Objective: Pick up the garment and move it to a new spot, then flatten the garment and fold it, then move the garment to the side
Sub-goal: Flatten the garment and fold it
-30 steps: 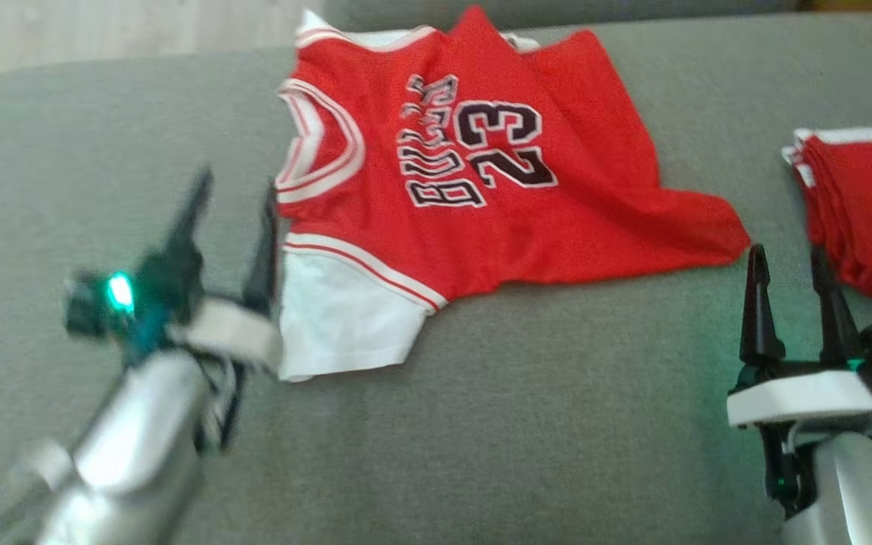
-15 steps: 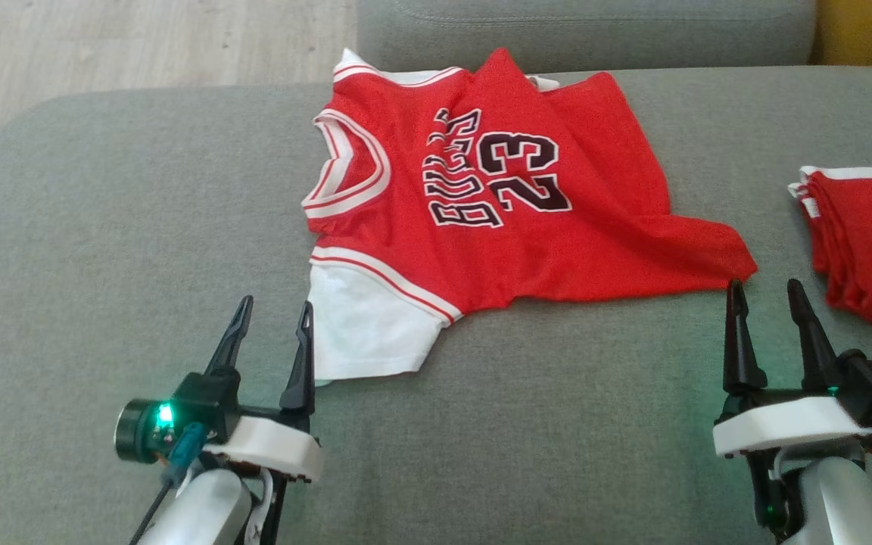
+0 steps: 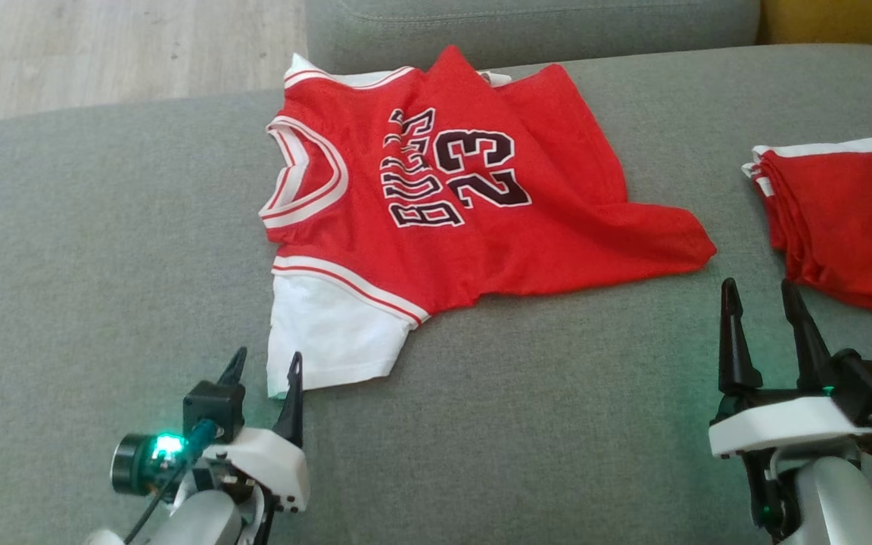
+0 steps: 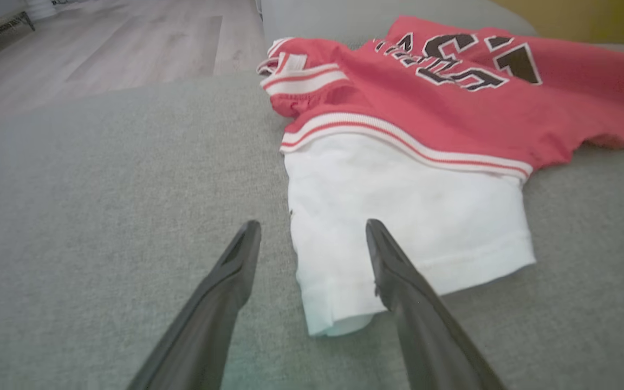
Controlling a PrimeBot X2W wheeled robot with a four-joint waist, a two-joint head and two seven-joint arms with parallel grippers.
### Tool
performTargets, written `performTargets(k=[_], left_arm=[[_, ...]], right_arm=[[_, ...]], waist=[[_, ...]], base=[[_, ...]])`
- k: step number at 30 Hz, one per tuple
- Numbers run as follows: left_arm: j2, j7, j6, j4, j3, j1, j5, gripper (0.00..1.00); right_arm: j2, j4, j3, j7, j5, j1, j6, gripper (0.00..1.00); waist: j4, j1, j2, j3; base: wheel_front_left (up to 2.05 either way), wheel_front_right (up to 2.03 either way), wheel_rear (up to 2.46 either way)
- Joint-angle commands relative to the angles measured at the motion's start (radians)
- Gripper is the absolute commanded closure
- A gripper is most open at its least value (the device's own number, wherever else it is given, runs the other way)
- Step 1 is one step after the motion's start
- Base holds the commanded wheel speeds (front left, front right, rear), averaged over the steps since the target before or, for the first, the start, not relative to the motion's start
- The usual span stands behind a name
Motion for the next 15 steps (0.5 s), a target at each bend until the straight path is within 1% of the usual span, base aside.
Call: performTargets(k=[1, 6, 13, 15], left_arm=[[0.019, 0.006, 0.0, -0.013, 0.031, -0.036, -0.012, 0.0], [0.019, 0.04, -0.001, 0.01, 0.021, -0.045, -0.018, 0.0], [0.027, 0.077, 0.017, 0.052, 0.022, -0.063, -0.021, 0.0], [0.029, 0.102, 0.009, 0.067, 0.015, -0.067, -0.026, 0.0]], right_arm=[[-0.005, -0.032, 0.026, -0.009, 0.002, -0.018, -0.001, 0.0], [-0.005, -0.035, 0.022, -0.009, 0.001, -0.019, -0.001, 0.0], [-0.005, -0.042, 0.025, -0.009, 0.0, -0.023, -0.001, 0.0], [-0.005, -0.044, 0.027, -0.009, -0.001, -0.026, -0.001, 0.0]], waist=[[-0.005, 0.0, -0.0001, 0.005], [-0.015, 0.0, -0.0001, 0.02], [-0.029, 0.0, -0.0001, 0.044], [-0.033, 0.0, -0.0001, 0.05]], base=[[0.0, 0.0, 0.0], [0.0, 0.0, 0.0], [0.0, 0.0, 0.0], [0.0, 0.0, 0.0]])
